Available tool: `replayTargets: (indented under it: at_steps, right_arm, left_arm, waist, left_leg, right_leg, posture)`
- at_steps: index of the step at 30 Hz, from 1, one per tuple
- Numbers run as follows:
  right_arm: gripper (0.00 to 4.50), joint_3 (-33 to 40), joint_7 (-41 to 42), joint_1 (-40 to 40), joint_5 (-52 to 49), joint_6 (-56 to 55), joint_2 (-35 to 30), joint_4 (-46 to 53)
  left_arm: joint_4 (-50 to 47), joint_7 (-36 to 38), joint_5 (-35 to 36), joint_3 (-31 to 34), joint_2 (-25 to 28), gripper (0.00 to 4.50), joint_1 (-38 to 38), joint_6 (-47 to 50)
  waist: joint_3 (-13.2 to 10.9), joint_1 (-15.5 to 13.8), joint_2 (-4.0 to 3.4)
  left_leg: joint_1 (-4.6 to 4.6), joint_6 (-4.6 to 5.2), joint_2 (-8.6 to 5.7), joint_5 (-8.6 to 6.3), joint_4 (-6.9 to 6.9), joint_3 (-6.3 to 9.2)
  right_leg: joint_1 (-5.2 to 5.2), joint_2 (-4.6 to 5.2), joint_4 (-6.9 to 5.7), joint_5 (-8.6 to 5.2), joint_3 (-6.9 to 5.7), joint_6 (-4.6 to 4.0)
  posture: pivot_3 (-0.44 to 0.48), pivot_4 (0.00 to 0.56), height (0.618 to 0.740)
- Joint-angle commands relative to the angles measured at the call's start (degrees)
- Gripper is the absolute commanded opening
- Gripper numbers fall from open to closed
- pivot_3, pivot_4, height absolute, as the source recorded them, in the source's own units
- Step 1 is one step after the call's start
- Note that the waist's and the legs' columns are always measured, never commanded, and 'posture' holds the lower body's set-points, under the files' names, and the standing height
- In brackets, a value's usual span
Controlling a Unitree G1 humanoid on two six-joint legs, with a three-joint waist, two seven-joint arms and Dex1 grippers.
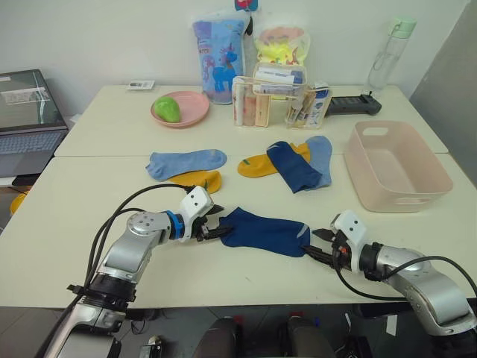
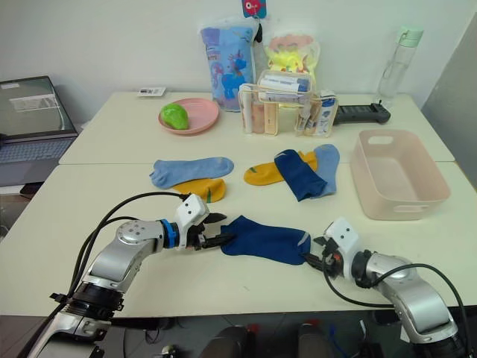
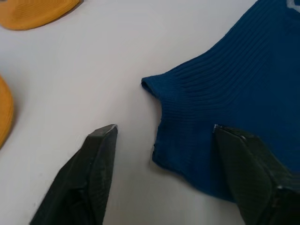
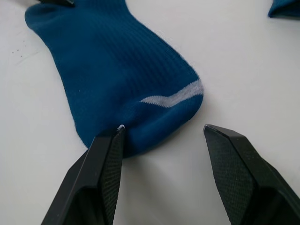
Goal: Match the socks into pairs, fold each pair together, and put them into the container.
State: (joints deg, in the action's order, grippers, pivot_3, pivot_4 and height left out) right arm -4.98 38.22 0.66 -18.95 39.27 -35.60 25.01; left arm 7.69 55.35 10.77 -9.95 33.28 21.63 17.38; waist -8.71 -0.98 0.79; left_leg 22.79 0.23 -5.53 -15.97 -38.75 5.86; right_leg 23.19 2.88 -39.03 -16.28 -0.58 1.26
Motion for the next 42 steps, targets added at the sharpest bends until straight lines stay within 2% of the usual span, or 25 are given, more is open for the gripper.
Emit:
replayTargets:
  at_steps: [1, 6, 8, 11, 18, 23, 27, 30, 32, 35, 37, 42]
  right_arm:
    - [1.92, -0.57, -1.21, 0.34, 0.27, 0.19, 0.61, 2.73]
    - [0.07, -0.59, -1.81, 2.01, -1.09, 1.62, 2.28, 2.85]
    - [0.00, -0.41, -2.13, 3.62, -1.01, 1.92, 3.03, 1.93]
    - [0.00, -0.63, -2.06, 6.97, -0.27, 1.90, 3.37, -0.87]
    - [0.00, -6.23, -2.27, 19.31, 5.80, -2.19, 6.16, -12.84]
    - [0.00, -12.67, -0.40, 31.27, 9.69, -6.74, 13.86, -25.16]
    - [0.00, -15.25, -0.45, 34.88, 13.81, -11.82, 16.39, -32.63]
    - [0.00, -15.68, -0.98, 36.58, 15.96, -14.91, 17.66, -37.16]
    - [0.00, -15.16, -0.83, 37.27, 16.42, -16.29, 18.19, -38.80]
    - [0.73, -13.87, 0.09, 37.13, 15.96, -17.19, 17.87, -38.62]
    - [1.41, -13.02, -0.17, 36.92, 16.06, -17.69, 17.56, -37.99]
    - [3.21, -11.09, 1.40, 36.02, 15.65, -18.87, 15.60, -34.34]
  left_arm:
    - [0.23, 1.62, -0.76, -0.58, 0.39, 2.20, -0.23, -1.78]
    - [-0.82, 2.35, -0.36, 0.05, 0.63, 0.54, -1.16, -1.37]
    - [-1.88, 1.93, 0.02, 0.51, 0.52, 0.02, -2.36, -0.91]
    - [-5.56, 0.62, 1.01, 1.48, 0.63, 0.02, -4.79, 1.73]
    - [-21.65, -2.34, 9.03, 4.17, 0.56, 0.02, -13.04, 16.54]
    - [-34.29, -10.97, 16.74, 5.96, -5.18, 0.02, -21.41, 28.50]
    - [-35.64, -15.79, 21.24, 8.09, -9.66, 0.02, -23.03, 33.55]
    - [-34.44, -17.50, 18.46, 7.23, -9.33, 0.02, -23.65, 30.69]
    - [-34.83, -18.07, 18.37, 7.04, -9.31, 0.54, -24.83, 29.80]
    - [-35.82, -17.74, 19.31, 7.73, -8.54, 1.39, -26.11, 29.48]
    - [-36.82, -16.76, 19.86, 8.23, -6.93, 2.02, -26.96, 29.49]
    - [-38.51, -12.13, 23.35, 12.37, 0.85, 3.61, -28.17, 30.11]
  waist:
    - [0.00, 0.06, 0.00]
    - [0.00, 0.20, 0.00]
    - [0.00, 0.32, 0.00]
    - [0.00, 0.79, 0.00]
    - [0.00, 1.28, -0.02]
    - [-0.02, 1.98, -0.04]
    - [0.00, 1.09, -0.01]
    - [0.00, 0.97, -0.01]
    - [0.00, 1.16, -0.03]
    - [0.00, 1.21, -0.04]
    - [0.00, 1.22, -0.04]
    - [-0.02, 1.29, -0.10]
  left_leg:
    - [-0.01, 0.00, 0.00, 0.00, 0.00, 0.00]
    - [0.00, 0.00, 0.00, 0.00, 0.00, 0.02]
    - [-0.01, 0.00, 0.00, 0.00, 0.00, 0.02]
    - [-0.02, 0.00, 0.00, 0.00, 0.00, 0.02]
    - [-0.02, 0.00, 0.02, 0.00, 0.02, 0.03]
    - [-0.03, 0.00, 0.03, 0.00, 0.03, -0.01]
    - [-0.02, 0.00, 0.01, 0.00, 0.00, 0.04]
    - [-0.02, 0.00, -0.01, 0.00, -0.06, 0.02]
    - [-0.03, -0.01, -0.01, 0.01, -0.02, -0.03]
    - [-0.05, -0.02, 0.02, 0.01, 0.02, -0.02]
    - [-0.05, -0.02, 0.02, 0.01, 0.03, -0.02]
    - [-0.06, -0.02, 0.03, 0.01, 0.07, -0.02]
  right_leg:
    - [0.00, 0.00, 0.00, 0.00, 0.00, 0.00]
    - [-0.01, 0.00, -0.01, 0.00, -0.02, 0.00]
    - [-0.01, -0.01, -0.01, 0.00, -0.02, 0.00]
    - [-0.01, -0.01, -0.02, 0.00, -0.01, 0.00]
    - [0.01, -0.03, -0.03, 0.00, -0.02, 0.00]
    - [0.03, -0.03, -0.04, 0.00, 0.03, 0.00]
    - [0.01, -0.04, -0.02, 0.00, -0.03, 0.00]
    - [-0.01, -0.03, -0.01, 0.01, -0.01, 0.01]
    - [0.02, -0.03, -0.04, 0.01, 0.03, 0.00]
    - [0.03, -0.04, -0.04, 0.00, 0.02, 0.00]
    - [0.03, -0.04, -0.03, 0.00, 0.03, 0.00]
    - [0.04, -0.05, -0.03, 0.00, 0.04, -0.02]
  posture:
    - [0.000, 0.150, 0.740]
    - [0.000, 0.150, 0.740]
    - [0.000, 0.150, 0.740]
    - [0.000, 0.150, 0.740]
    - [0.000, 0.150, 0.740]
    - [0.000, 0.150, 0.740]
    - [0.000, 0.150, 0.740]
    - [0.000, 0.150, 0.740]
    - [0.000, 0.150, 0.740]
    - [0.000, 0.150, 0.740]
    - [0.000, 0.150, 0.740]
    - [0.000, 0.150, 0.740]
